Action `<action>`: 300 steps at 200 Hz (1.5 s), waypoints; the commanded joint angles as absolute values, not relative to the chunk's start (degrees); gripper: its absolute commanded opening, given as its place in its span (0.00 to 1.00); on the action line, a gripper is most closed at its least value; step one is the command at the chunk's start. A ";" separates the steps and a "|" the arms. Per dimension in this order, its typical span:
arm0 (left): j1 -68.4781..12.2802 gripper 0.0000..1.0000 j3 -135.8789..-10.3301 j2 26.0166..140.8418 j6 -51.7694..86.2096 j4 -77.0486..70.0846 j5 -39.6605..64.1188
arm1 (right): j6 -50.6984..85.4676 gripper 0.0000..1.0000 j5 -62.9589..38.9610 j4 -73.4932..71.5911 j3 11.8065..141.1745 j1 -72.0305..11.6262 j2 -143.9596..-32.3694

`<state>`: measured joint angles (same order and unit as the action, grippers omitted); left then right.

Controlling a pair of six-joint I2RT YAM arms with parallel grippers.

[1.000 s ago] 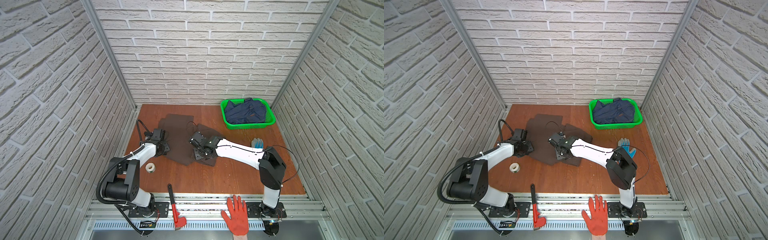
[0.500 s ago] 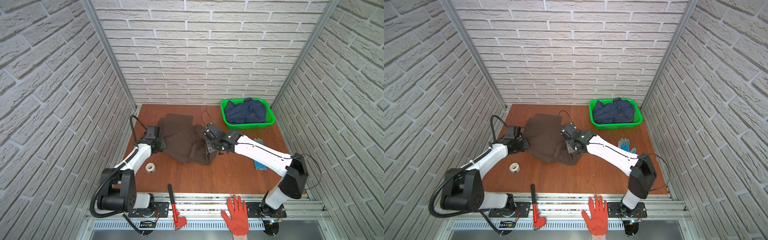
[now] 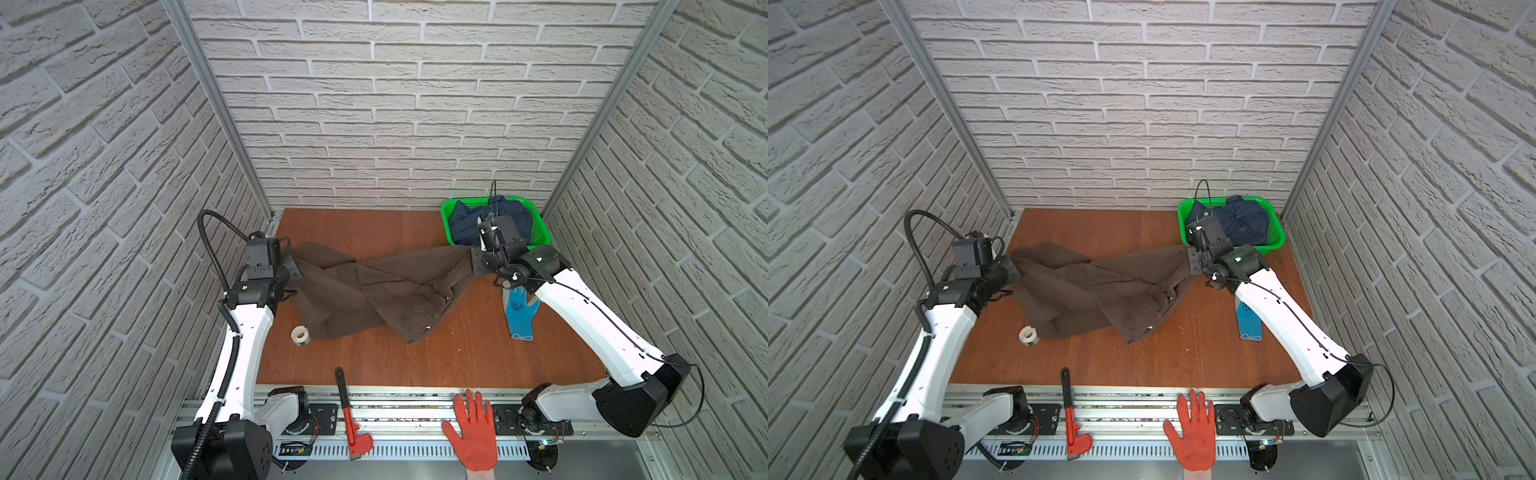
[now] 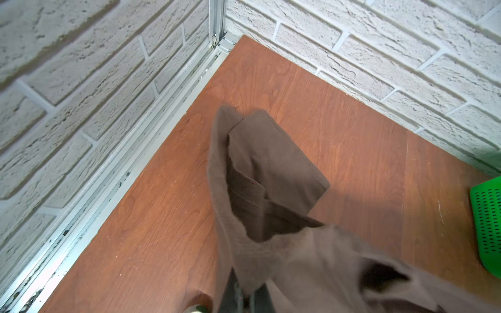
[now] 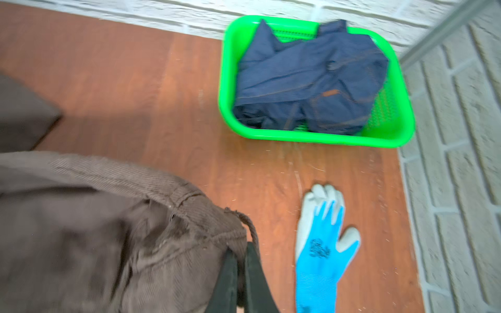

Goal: Fold and stack the trousers
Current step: Flatten out the trousers at the center of the table.

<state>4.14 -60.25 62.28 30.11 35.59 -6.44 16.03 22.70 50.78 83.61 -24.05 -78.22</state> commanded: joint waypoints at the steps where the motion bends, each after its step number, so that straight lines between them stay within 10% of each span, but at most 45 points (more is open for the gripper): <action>1: 4.64 0.00 -60.36 63.80 29.90 35.68 -4.96 | 14.51 0.06 25.36 48.40 84.30 -18.91 -79.02; 114: 1.85 0.00 -81.52 79.64 29.88 33.63 2.28 | 13.86 0.06 23.07 52.63 111.81 -5.50 -99.81; 140: -0.21 0.00 -79.68 81.11 30.21 33.86 1.53 | 16.69 0.26 20.90 56.44 112.80 -5.11 -102.52; 166: -1.49 0.00 -71.47 79.67 31.42 32.89 0.71 | 21.47 0.58 14.39 53.97 102.79 -5.19 -95.15; 195: -1.67 0.00 -62.70 78.26 33.17 30.58 1.11 | 27.79 0.71 7.13 48.35 85.86 -5.77 -83.39; 300: -2.76 0.08 -58.38 76.25 33.75 28.66 -0.79 | 46.67 0.73 0.36 40.13 55.20 -21.67 -79.16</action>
<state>-2.59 -59.51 77.82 33.30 30.83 0.60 40.86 2.17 46.98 56.97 -19.53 -75.66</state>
